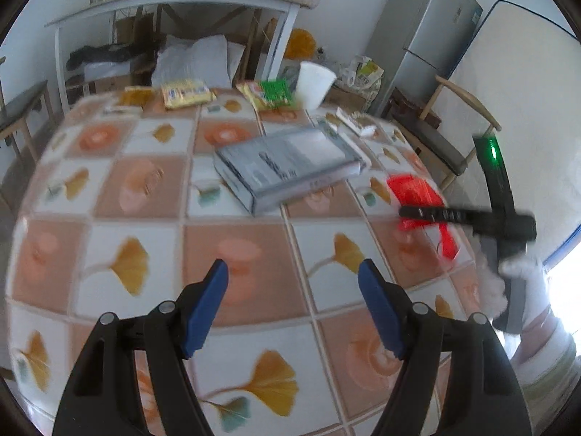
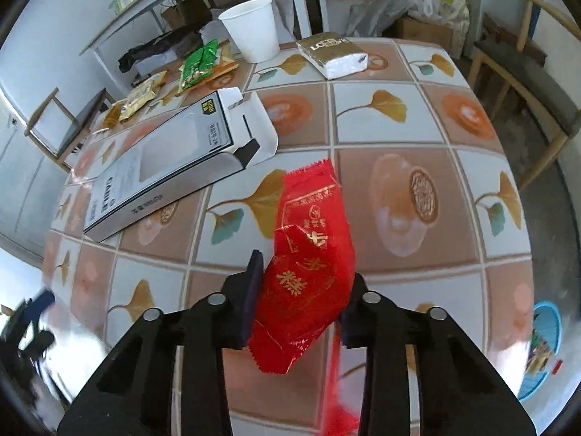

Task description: Collect trash

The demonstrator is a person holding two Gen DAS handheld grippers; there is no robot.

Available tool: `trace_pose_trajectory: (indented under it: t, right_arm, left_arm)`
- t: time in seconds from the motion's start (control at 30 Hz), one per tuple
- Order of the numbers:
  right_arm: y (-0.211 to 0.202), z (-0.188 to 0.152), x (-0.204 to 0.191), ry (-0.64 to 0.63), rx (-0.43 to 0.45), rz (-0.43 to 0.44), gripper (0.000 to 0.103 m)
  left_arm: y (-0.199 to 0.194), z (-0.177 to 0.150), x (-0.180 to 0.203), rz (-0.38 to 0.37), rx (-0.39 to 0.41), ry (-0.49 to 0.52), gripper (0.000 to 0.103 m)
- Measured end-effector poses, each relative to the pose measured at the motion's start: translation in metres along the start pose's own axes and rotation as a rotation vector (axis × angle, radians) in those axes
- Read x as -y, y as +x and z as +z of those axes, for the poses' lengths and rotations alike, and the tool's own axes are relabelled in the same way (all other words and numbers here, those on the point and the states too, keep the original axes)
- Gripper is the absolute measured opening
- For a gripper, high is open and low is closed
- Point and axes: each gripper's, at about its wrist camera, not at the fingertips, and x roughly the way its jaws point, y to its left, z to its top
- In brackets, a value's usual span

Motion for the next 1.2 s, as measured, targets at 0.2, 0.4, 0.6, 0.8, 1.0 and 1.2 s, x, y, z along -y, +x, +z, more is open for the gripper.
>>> trace_pose_trajectory:
  t: [0.2,0.4,0.6,0.8,1.0,1.2]
  right_arm:
    - [-0.014,-0.022,0.006,0.053,0.001,0.090,0.026]
    - [-0.028,-0.049,0.007,0.077,-0.049,0.213,0.027]
    - [-0.056,-0.063,0.013,0.102,-0.005,0.237,0.063]
    - [-0.084,-0.065,0.017,0.105,0.072,0.208,0.074]
    - [-0.098,-0.068,0.027,0.139,0.126,0.237,0.075]
    - [-0.100,-0.071,0.032,0.162,0.137,0.259,0.075]
  left_arm:
    - [0.001,0.036,-0.015,-0.052,-0.024,-0.069,0.072]
    - [0.016,0.049,-0.009,-0.045,-0.028,-0.088,0.072]
    - [0.026,0.034,0.009,-0.034,-0.050,-0.065,0.072]
    - [0.027,0.043,0.018,0.011,-0.018,-0.022,0.072]
    - [0.055,0.091,0.015,0.049,0.034,0.034,0.072]
    - [0.124,0.136,-0.015,0.143,-0.020,0.028,0.072]
